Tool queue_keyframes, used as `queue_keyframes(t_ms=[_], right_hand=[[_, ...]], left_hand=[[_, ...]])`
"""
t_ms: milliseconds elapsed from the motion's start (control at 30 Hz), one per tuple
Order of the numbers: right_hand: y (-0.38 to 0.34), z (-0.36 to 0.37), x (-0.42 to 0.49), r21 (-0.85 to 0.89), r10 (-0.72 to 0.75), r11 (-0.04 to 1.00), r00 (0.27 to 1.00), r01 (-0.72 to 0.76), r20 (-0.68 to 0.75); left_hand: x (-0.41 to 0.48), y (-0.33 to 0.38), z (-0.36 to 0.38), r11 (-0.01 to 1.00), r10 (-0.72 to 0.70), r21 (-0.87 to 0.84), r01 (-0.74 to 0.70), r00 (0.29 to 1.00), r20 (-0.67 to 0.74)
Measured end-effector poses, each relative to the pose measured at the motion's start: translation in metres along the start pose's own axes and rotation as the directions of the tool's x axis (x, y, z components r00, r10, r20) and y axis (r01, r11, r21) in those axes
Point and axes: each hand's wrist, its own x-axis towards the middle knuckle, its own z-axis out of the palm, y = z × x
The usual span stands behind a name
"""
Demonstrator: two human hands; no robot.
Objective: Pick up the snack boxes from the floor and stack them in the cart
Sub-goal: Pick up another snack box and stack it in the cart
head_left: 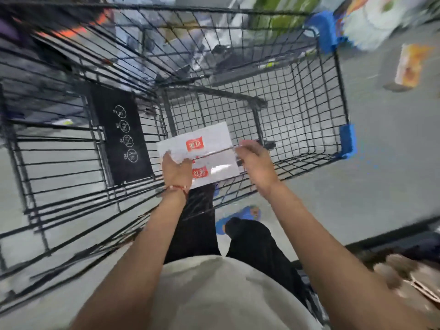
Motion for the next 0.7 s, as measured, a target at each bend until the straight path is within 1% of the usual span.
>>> queue_keyframes(t_ms=[100,167,267,367,433,533,633,700], right_hand=[[-0.005,-0.026,-0.031,0.096,-0.094,0.990,0.994,0.099,-0.063],[-0.004,-0.043,-0.050,0.121,-0.147,0.980,0.984,0.158,-0.096],[0.004,-0.079,-0.082,0.138,-0.198,0.966,0.970,0.217,-0.138],[0.018,-0.114,-0.110,0.170,-0.258,0.940,0.944,0.295,-0.207],[0.026,-0.140,-0.127,0.173,-0.284,0.928,0.928,0.330,-0.241],[0.034,-0.175,-0.151,0.203,-0.268,0.919,0.914,0.337,-0.304],[0.044,-0.210,-0.169,0.261,-0.239,0.901,0.900,0.346,-0.365],[0.051,-0.237,-0.177,0.309,-0.193,0.889,0.889,0.338,-0.416]], left_hand=[[-0.040,0.010,0.008,0.984,0.170,0.037,-0.172,0.984,0.045],[-0.067,0.017,0.015,0.966,0.256,0.021,-0.258,0.964,0.068],[-0.115,0.024,0.033,0.932,0.362,-0.043,-0.359,0.922,0.138],[-0.160,0.035,0.055,0.885,0.465,-0.049,-0.463,0.870,0.166],[-0.187,0.043,0.073,0.859,0.510,-0.075,-0.506,0.836,0.205],[-0.219,0.052,0.103,0.835,0.543,-0.089,-0.542,0.790,0.285],[-0.251,0.061,0.136,0.800,0.578,-0.084,-0.593,0.727,0.370],[-0.272,0.067,0.164,0.784,0.588,-0.109,-0.611,0.676,0.444]])
